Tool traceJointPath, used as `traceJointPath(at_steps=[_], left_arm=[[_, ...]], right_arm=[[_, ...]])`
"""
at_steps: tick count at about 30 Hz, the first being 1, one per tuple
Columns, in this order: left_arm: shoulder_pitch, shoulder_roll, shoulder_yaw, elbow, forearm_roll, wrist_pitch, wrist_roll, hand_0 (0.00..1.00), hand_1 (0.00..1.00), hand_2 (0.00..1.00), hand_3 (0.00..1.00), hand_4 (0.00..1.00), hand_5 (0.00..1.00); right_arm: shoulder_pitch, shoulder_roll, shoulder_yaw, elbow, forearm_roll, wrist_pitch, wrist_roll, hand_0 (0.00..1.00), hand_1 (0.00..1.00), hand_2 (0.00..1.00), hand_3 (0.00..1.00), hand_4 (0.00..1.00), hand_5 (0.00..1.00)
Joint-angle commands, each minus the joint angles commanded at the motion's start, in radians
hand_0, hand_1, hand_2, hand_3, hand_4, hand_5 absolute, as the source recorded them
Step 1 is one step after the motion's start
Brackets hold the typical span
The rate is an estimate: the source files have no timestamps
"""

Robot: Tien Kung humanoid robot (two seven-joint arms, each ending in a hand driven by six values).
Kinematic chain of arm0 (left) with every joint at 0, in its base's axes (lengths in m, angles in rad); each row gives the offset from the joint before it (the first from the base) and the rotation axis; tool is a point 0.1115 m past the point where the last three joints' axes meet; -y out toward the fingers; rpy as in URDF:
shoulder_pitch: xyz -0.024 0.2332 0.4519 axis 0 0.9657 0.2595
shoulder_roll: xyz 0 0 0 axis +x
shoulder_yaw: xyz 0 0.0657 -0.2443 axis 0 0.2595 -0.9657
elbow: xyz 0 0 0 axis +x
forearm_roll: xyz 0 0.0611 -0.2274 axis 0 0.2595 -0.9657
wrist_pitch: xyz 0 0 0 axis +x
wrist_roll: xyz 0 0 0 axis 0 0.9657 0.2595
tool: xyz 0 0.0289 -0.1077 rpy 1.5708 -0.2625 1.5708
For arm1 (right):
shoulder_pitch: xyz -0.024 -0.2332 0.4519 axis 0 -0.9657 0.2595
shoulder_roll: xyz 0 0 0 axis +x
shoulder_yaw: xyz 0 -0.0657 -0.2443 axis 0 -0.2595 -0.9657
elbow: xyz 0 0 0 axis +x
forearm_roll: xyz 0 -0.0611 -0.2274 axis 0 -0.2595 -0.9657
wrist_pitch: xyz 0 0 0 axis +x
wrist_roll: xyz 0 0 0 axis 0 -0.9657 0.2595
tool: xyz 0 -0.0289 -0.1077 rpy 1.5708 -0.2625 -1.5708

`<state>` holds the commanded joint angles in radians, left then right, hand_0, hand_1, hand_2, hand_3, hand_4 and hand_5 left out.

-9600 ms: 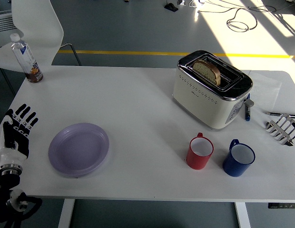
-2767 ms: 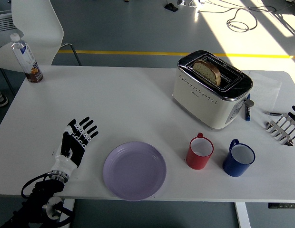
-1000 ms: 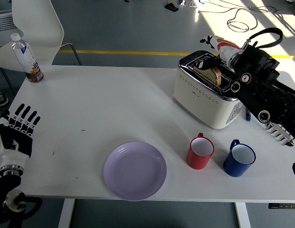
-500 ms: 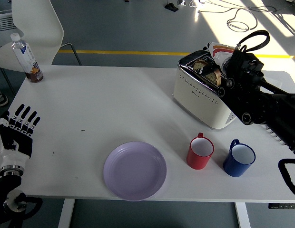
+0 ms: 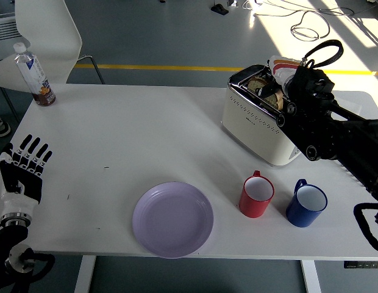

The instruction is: Push plate across desktop,pick up the break from the machine,place the break in the plate

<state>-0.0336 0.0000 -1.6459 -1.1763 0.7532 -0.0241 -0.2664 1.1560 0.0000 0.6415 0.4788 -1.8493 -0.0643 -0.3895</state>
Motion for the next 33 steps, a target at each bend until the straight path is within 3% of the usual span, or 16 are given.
traceJointPath(at_steps=[3, 4, 15, 16, 21, 22, 25, 28, 33], left_arm=[[0.0, 0.0, 0.001, 0.0, 0.0, 0.004, 0.0, 0.794, 0.77, 0.823, 0.781, 0.542, 0.998], [0.0, 0.0, 0.002, 0.0, 0.0, 0.004, 0.0, 0.793, 0.768, 0.82, 0.78, 0.54, 0.998], [0.003, 0.0, 0.005, 0.005, -0.001, 0.004, -0.001, 0.792, 0.766, 0.82, 0.78, 0.541, 0.998], [0.004, 0.0, 0.006, 0.005, -0.001, 0.004, -0.001, 0.791, 0.766, 0.818, 0.778, 0.54, 0.998], [0.005, 0.0, 0.01, 0.006, -0.001, 0.004, -0.002, 0.791, 0.766, 0.818, 0.778, 0.54, 0.998], [0.006, 0.0, 0.01, 0.006, -0.001, 0.004, -0.002, 0.792, 0.764, 0.818, 0.777, 0.538, 0.998], [0.007, 0.0, 0.01, 0.006, -0.001, 0.004, -0.001, 0.792, 0.764, 0.818, 0.777, 0.538, 0.998], [0.009, 0.0, 0.006, 0.005, 0.0, 0.004, -0.001, 0.792, 0.764, 0.817, 0.776, 0.538, 0.998], [0.009, 0.0, 0.005, 0.005, 0.0, 0.004, -0.001, 0.792, 0.764, 0.817, 0.776, 0.538, 0.998]], right_arm=[[-0.001, 0.0, -0.014, -0.005, 0.008, -0.001, 0.004, 0.414, 0.472, 0.475, 0.594, 0.591, 0.178], [-0.001, 0.0, -0.016, -0.006, 0.01, -0.002, 0.005, 0.392, 0.446, 0.467, 0.577, 0.536, 0.153], [-0.01, 0.0, -0.018, -0.014, 0.033, -0.023, 0.015, 0.384, 0.433, 0.464, 0.55, 0.513, 0.15], [-0.009, 0.0, -0.018, -0.013, 0.029, -0.027, 0.013, 0.324, 0.383, 0.441, 0.496, 0.475, 0.154], [-0.006, 0.0, -0.01, 0.005, 0.001, -0.048, -0.006, 0.324, 0.383, 0.441, 0.496, 0.475, 0.154], [-0.006, 0.0, -0.005, 0.015, -0.008, -0.049, -0.011, 0.297, 0.367, 0.422, 0.475, 0.42, 0.148], [-0.008, 0.0, 0.019, 0.055, -0.038, -0.046, -0.028, 0.297, 0.367, 0.422, 0.475, 0.42, 0.148], [-0.025, -0.02, 0.107, 0.138, -0.09, -0.001, -0.076, 0.298, 0.361, 0.414, 0.468, 0.381, 0.144], [-0.027, -0.059, 0.23, 0.282, -0.188, 0.028, -0.125, 0.298, 0.361, 0.414, 0.468, 0.381, 0.144]])
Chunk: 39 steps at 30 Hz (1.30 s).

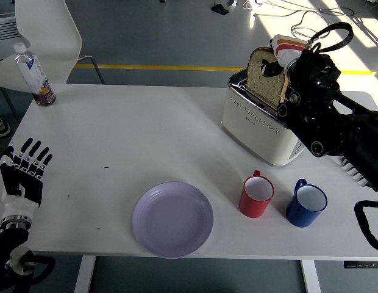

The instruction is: Push plate across desktop,pick up the break from the machine,place the break in the plate

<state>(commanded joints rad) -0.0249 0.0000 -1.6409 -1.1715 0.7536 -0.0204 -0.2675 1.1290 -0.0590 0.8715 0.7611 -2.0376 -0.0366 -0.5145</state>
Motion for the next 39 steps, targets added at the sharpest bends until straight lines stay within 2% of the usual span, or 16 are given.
traceJointPath(at_steps=[3, 6, 9, 13, 16, 20, 25, 27, 31, 39], left_arm=[[0.001, 0.0, 0.0, 0.0, 0.0, 0.0, 0.001, 0.791, 0.763, 0.816, 0.777, 0.537, 0.998], [0.0, 0.0, -0.001, 0.0, 0.0, 0.0, 0.001, 0.791, 0.763, 0.816, 0.777, 0.537, 0.998], [0.001, 0.0, -0.004, -0.001, 0.001, 0.0, 0.001, 0.791, 0.762, 0.816, 0.776, 0.537, 0.998], [0.004, 0.0, -0.006, -0.001, 0.0, 0.0, 0.001, 0.79, 0.762, 0.815, 0.776, 0.537, 0.998], [0.002, 0.0, -0.006, -0.001, 0.001, -0.001, 0.002, 0.79, 0.762, 0.815, 0.776, 0.537, 0.998], [0.002, 0.0, -0.009, -0.001, 0.001, -0.001, 0.002, 0.79, 0.762, 0.814, 0.776, 0.536, 0.998], [0.008, 0.0, -0.012, 0.002, 0.002, 0.002, -0.001, 0.791, 0.762, 0.814, 0.775, 0.536, 0.998], [0.007, 0.0, -0.012, 0.007, 0.002, 0.002, -0.004, 0.791, 0.762, 0.814, 0.775, 0.536, 0.998], [0.006, 0.0, -0.009, 0.009, 0.005, 0.003, -0.003, 0.789, 0.761, 0.815, 0.775, 0.537, 0.998], [0.011, 0.0, -0.016, 0.014, 0.006, 0.004, -0.005, 0.789, 0.761, 0.814, 0.775, 0.536, 0.998]], right_arm=[[0.002, -0.037, 0.042, 0.116, -0.056, 0.013, -0.013, 0.303, 0.347, 0.403, 0.455, 0.354, 0.162], [0.0, -0.068, 0.047, 0.224, -0.057, 0.016, -0.017, 0.303, 0.347, 0.403, 0.455, 0.354, 0.162], [-0.008, -0.124, 0.01, 0.342, 0.022, 0.02, -0.022, 0.305, 0.346, 0.401, 0.455, 0.351, 0.159], [-0.02, -0.177, -0.062, 0.482, 0.145, 0.036, -0.022, 0.3, 0.342, 0.399, 0.454, 0.34, 0.153], [-0.03, -0.211, -0.141, 0.566, 0.267, 0.051, -0.016, 0.3, 0.342, 0.399, 0.454, 0.34, 0.153], [-0.039, -0.235, -0.263, 0.635, 0.428, 0.063, -0.007, 0.303, 0.34, 0.396, 0.452, 0.328, 0.158], [-0.046, -0.21, -0.418, 0.647, 0.584, 0.04, 0.014, 0.297, 0.338, 0.393, 0.447, 0.313, 0.17], [-0.058, -0.17, -0.494, 0.625, 0.622, 0.036, 0.019, 0.297, 0.338, 0.393, 0.447, 0.313, 0.17], [-0.082, -0.129, -0.6, 0.613, 0.664, 0.034, 0.027, 0.297, 0.338, 0.393, 0.447, 0.309, 0.17], [-0.12, -0.099, -0.659, 0.615, 0.741, 0.026, 0.039, 0.298, 0.336, 0.392, 0.446, 0.305, 0.174]])
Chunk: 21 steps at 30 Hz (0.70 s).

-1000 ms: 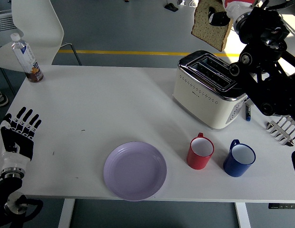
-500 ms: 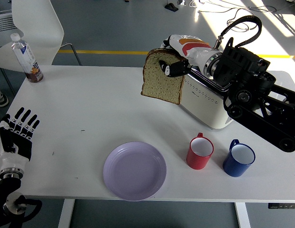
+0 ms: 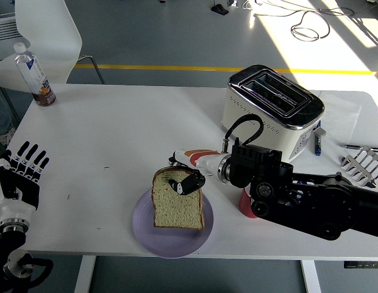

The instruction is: Push plate across desktop,pick up the break from the machine,place the break in the plate

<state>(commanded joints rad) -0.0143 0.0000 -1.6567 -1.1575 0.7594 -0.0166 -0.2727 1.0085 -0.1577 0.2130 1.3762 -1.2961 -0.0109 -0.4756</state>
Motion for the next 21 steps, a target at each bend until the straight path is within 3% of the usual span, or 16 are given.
traceJointPath(at_steps=[9, 10, 13, 15, 16, 21], left_arm=[[0.003, 0.0, 0.012, 0.003, 0.002, 0.0, -0.001, 0.789, 0.761, 0.814, 0.773, 0.536, 0.998], [0.003, 0.0, 0.012, 0.003, 0.002, 0.0, -0.001, 0.789, 0.761, 0.813, 0.772, 0.534, 0.998], [0.007, 0.0, 0.012, 0.002, 0.003, 0.001, -0.002, 0.789, 0.761, 0.813, 0.772, 0.534, 0.998], [0.007, 0.0, 0.014, 0.002, 0.003, 0.002, -0.002, 0.789, 0.761, 0.813, 0.772, 0.534, 0.998], [0.007, 0.0, 0.015, 0.002, 0.003, 0.002, -0.002, 0.788, 0.761, 0.813, 0.772, 0.533, 0.998], [0.006, 0.0, 0.019, 0.004, 0.003, 0.002, -0.003, 0.788, 0.761, 0.813, 0.772, 0.533, 0.998]], right_arm=[[-0.049, 0.03, -0.019, -0.049, -0.003, -0.063, 0.044, 0.318, 0.358, 0.407, 0.463, 0.31, 0.167], [-0.051, 0.031, -0.022, -0.054, -0.007, -0.068, 0.05, 0.466, 0.506, 0.529, 0.526, 0.317, 0.179], [-0.065, 0.035, -0.033, -0.089, -0.015, -0.096, 0.088, 0.466, 0.506, 0.529, 0.526, 0.317, 0.179], [-0.071, 0.038, -0.038, -0.108, -0.013, -0.102, 0.101, 0.466, 0.506, 0.529, 0.526, 0.317, 0.179], [-0.073, 0.04, -0.042, -0.119, -0.009, -0.101, 0.106, 0.529, 0.573, 0.574, 0.556, 0.34, 0.19], [-0.085, 0.052, -0.052, -0.171, -0.031, -0.111, 0.14, 0.529, 0.573, 0.574, 0.556, 0.34, 0.19]])
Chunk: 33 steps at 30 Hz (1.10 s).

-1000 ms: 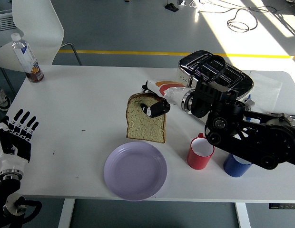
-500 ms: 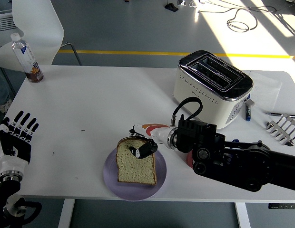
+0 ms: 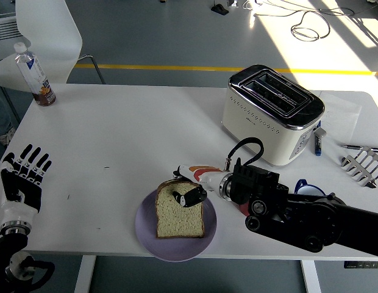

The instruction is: Push plate across desktop,pick up the break from the machine,place the break in the plate

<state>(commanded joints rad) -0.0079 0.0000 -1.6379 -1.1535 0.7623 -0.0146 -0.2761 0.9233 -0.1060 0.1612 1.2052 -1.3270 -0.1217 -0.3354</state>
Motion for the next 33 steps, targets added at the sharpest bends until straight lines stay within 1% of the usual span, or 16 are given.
traceJointPath(at_steps=[1, 6, 7, 12, 13, 16, 18, 19, 21, 26, 30, 33], left_arm=[[0.0, 0.0, 0.0, 0.0, 0.0, 0.0, 0.0, 0.788, 0.76, 0.813, 0.772, 0.532, 0.998], [-0.001, 0.0, 0.001, -0.001, 0.0, 0.001, -0.002, 0.788, 0.76, 0.813, 0.772, 0.532, 0.998], [-0.001, 0.0, 0.001, 0.0, 0.0, 0.001, -0.002, 0.787, 0.759, 0.813, 0.771, 0.532, 0.998], [-0.002, 0.0, -0.003, -0.001, -0.001, 0.002, -0.003, 0.787, 0.759, 0.813, 0.771, 0.532, 0.998], [-0.003, 0.0, -0.003, -0.001, -0.001, 0.003, -0.004, 0.787, 0.759, 0.812, 0.769, 0.531, 0.998], [-0.005, 0.0, -0.005, 0.0, -0.001, 0.003, -0.003, 0.787, 0.759, 0.812, 0.769, 0.531, 0.998], [-0.006, 0.0, -0.006, 0.0, -0.001, 0.003, -0.003, 0.787, 0.759, 0.812, 0.769, 0.531, 0.998], [-0.006, 0.0, -0.006, 0.0, -0.001, 0.003, -0.004, 0.786, 0.759, 0.812, 0.769, 0.529, 0.998], [-0.007, 0.0, -0.006, -0.001, -0.001, 0.003, -0.004, 0.786, 0.759, 0.812, 0.769, 0.529, 0.998], [-0.008, 0.0, -0.006, -0.001, -0.001, 0.004, -0.004, 0.785, 0.757, 0.811, 0.768, 0.529, 0.998], [-0.009, 0.0, -0.006, -0.002, -0.001, 0.004, -0.005, 0.785, 0.757, 0.811, 0.768, 0.529, 0.998], [-0.01, 0.0, -0.007, -0.004, -0.001, 0.004, -0.005, 0.786, 0.757, 0.811, 0.767, 0.528, 0.998]], right_arm=[[-0.001, 0.002, 0.0, -0.005, -0.003, -0.001, 0.005, 0.629, 0.656, 0.663, 0.668, 0.437, 0.231], [-0.006, 0.012, -0.003, -0.037, -0.052, -0.01, 0.032, 0.629, 0.656, 0.663, 0.668, 0.437, 0.231], [-0.006, 0.012, -0.004, -0.04, -0.055, -0.011, 0.035, 0.749, 0.761, 0.81, 0.829, 0.585, 0.312], [-0.008, 0.015, -0.002, -0.057, -0.089, -0.013, 0.057, 0.749, 0.761, 0.81, 0.829, 0.585, 0.312], [-0.007, 0.015, -0.001, -0.06, -0.092, -0.015, 0.059, 0.79, 0.793, 0.883, 0.879, 0.62, 0.328], [-0.006, 0.016, 0.002, -0.066, -0.092, -0.024, 0.069, 0.79, 0.793, 0.883, 0.879, 0.62, 0.328], [-0.006, 0.018, 0.006, -0.073, -0.107, -0.039, 0.078, 0.79, 0.793, 0.883, 0.879, 0.62, 0.328], [-0.006, 0.018, 0.008, -0.074, -0.112, -0.046, 0.08, 0.816, 0.817, 0.906, 0.908, 0.639, 0.333], [-0.006, 0.019, 0.017, -0.076, -0.125, -0.069, 0.088, 0.816, 0.817, 0.906, 0.908, 0.639, 0.333], [-0.008, 0.016, 0.044, -0.069, -0.135, -0.095, 0.097, 0.826, 0.822, 0.91, 0.912, 0.642, 0.329], [-0.011, 0.004, 0.083, -0.039, -0.136, -0.114, 0.11, 0.826, 0.822, 0.91, 0.912, 0.642, 0.329], [-0.021, -0.016, 0.138, 0.017, -0.13, -0.126, 0.139, 0.828, 0.821, 0.911, 0.907, 0.64, 0.333]])
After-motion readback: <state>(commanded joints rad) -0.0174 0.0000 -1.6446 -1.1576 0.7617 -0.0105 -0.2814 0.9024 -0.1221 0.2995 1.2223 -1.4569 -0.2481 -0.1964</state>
